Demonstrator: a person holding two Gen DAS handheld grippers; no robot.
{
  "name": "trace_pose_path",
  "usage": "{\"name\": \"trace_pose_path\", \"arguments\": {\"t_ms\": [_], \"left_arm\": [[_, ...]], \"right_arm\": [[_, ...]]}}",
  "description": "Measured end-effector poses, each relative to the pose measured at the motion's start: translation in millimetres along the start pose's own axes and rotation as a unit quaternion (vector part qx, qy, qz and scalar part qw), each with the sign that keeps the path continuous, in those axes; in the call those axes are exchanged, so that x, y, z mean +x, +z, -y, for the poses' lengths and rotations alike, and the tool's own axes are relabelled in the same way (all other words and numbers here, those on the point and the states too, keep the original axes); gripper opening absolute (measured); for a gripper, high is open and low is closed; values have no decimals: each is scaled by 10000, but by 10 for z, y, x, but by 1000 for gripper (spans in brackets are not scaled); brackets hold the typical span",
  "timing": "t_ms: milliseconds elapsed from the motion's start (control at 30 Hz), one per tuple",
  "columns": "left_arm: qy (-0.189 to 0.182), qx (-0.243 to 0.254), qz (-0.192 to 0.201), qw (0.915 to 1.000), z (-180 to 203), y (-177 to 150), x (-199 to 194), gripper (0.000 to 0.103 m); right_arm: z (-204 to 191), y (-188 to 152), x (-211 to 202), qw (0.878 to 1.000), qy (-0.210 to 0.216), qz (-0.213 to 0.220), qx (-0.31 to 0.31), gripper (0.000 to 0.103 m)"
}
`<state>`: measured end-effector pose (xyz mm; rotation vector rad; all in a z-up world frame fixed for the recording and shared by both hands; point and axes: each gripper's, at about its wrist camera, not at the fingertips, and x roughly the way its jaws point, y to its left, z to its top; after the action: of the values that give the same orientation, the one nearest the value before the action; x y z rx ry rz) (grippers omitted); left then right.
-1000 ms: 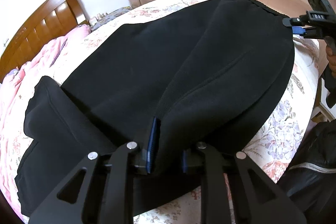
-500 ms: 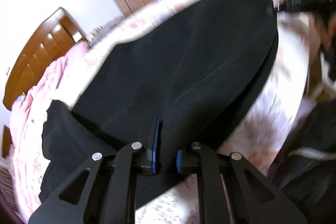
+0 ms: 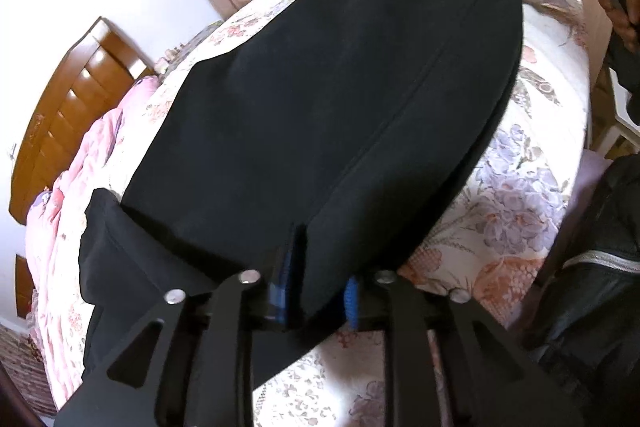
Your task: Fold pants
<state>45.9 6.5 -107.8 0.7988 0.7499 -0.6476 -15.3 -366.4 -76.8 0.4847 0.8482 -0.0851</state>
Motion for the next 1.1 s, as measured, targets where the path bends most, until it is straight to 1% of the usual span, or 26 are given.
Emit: {"name": "trace_pose_path", "arguments": {"t_ms": [33, 67, 100, 133, 167, 200, 233, 267, 333, 367, 433, 500, 567, 600, 667, 700, 733, 800, 833, 867, 900, 933, 967, 1000, 1033, 1100], "left_arm": [[-85, 7, 27, 10000, 2, -9, -24, 75], [-146, -3, 73, 9999, -6, -20, -57, 87], [-203, -14, 141, 9997, -8, -29, -98, 92], [-317, -21, 209, 9993, -10, -44, -149, 92], [-415, -43, 240, 9988, -20, -62, -188, 92], [-453, -72, 263, 9986, -30, -77, -217, 92], [-548, -167, 322, 9978, -67, -93, -248, 92], [-690, -309, 394, 9964, -120, -102, -264, 92], [-883, -687, 537, 9923, -244, -92, -279, 92], [-879, -865, 586, 9906, -298, -74, -280, 92], [-741, -1261, 610, 9874, -414, -37, -252, 95], [-550, -1547, 568, 9848, -504, 4, -205, 97], [-448, -1881, 527, 9797, -614, 60, -128, 97], [-493, -1982, 531, 9775, -642, 88, -100, 97], [-544, -1949, 419, 9784, -648, 158, -9, 97], [-387, -1902, 325, 9804, -646, 175, 47, 97], [-337, -1914, 308, 9804, -665, 175, 83, 97], [-440, -2036, 346, 9774, -722, 133, 110, 97], [-452, -2137, 437, 9749, -772, 87, 68, 97], [-449, -2208, 514, 9729, -814, 63, 38, 97], [-440, -2291, 581, 9707, -867, 38, 6, 97], [-386, -2427, 657, 9671, -956, -3, -32, 97], [-325, -2543, 703, 9640, -1037, -34, -53, 98], [-271, -2677, 733, 9603, -1138, -69, -69, 101], [-216, -2836, 722, 9560, -1293, -107, -67, 101], [-15, -3009, 613, 9517, -1575, -128, -32, 101]], "right_arm": [[-34, 22, -31, 9998, -190, -31, -102, 41], [-68, 42, -58, 9993, -340, -10, -164, 60], [-108, 53, -154, 9983, -502, 147, -260, 66], [-158, 63, -246, 9967, -639, 346, -354, 69], [-229, 66, -327, 9942, -805, 527, -488, 69], [-365, 95, -386, 9901, -915, 729, -770, 69], [-524, 120, -393, 9869, -878, 839, -1066, 69], [-692, 123, -345, 9847, -732, 832, -1343, 70], [-922, 106, -187, 9809, -530, 669, -1748, 74], [-1071, 92, -32, 9771, -496, 555, -1991, 74], [-1219, 77, 195, 9734, -447, 355, -2220, 74], [-1274, 69, 453, 9726, -416, 84, -2286, 74], [-1268, 65, 637, 9702, -554, -186, -2352, 75], [-1243, 46, 690, 9661, -692, -271, -2471, 77], [-1145, 61, 673, 9686, -609, -307, -2390, 79], [-1081, 84, 656, 9708, -521, -381, -2311, 79], [-1056, 97, 639, 9709, -504, -433, -2302, 79], [-1097, 136, 617, 9707, -609, -554, -2258, 79], [-1190, 141, 586, 9711, -669, -530, -2230, 80], [-1272, 182, 561, 9722, -631, -426, -2213, 81], [-1393, 211, 500, 9736, -391, -276, -2231, 81], [-1537, 241, 485, 9733, -87, -204, -2285, 81], [-1642, 260, 509, 9716, 103, -203, -2355, 81], [-1823, 275, 581, 9666, 316, -235, -2534, 81], [-1988, 280, 661, 9604, 383, -257, -2747, 81], [-2317, 268, 814, 9464, 417, -184, -3199, 81]]}}
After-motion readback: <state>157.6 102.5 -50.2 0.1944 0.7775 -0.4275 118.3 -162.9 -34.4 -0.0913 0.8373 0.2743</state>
